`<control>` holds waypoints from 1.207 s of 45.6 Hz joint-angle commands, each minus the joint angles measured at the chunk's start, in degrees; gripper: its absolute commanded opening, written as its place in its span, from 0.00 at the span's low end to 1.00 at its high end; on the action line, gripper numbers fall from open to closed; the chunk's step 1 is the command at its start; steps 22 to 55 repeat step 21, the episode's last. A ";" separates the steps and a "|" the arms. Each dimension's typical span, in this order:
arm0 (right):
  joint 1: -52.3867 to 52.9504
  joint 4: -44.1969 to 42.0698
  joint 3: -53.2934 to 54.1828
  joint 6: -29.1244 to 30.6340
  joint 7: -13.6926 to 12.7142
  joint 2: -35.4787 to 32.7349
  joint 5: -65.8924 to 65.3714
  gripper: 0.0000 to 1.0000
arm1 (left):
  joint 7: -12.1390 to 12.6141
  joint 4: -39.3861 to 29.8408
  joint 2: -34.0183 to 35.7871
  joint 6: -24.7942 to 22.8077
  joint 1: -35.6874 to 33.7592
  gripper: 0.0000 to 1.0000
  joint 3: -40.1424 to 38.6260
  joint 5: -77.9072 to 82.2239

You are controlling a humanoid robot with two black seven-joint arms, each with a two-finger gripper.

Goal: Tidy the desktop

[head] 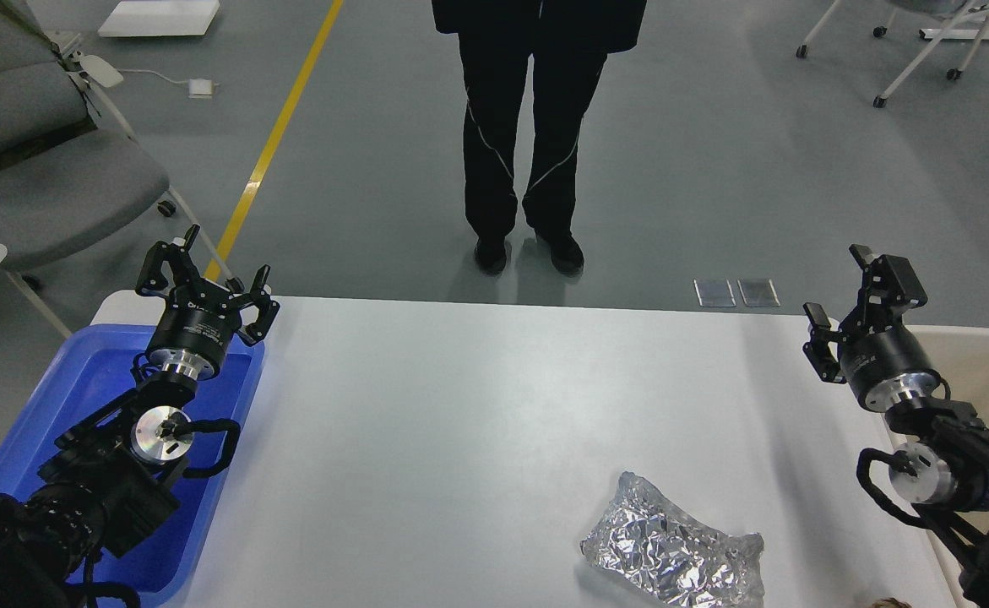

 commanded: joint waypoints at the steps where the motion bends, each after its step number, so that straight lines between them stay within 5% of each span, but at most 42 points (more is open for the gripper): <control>1: -0.06 -2.48 3.77 -0.28 0.77 5.54 0.48 1.00 | 0.00 0.00 -0.01 0.00 0.06 1.00 0.00 0.00; 55: 0.82 -5.64 6.41 -0.54 0.77 10.38 1.27 1.00 | 0.00 0.00 -0.01 0.00 0.06 1.00 0.00 0.00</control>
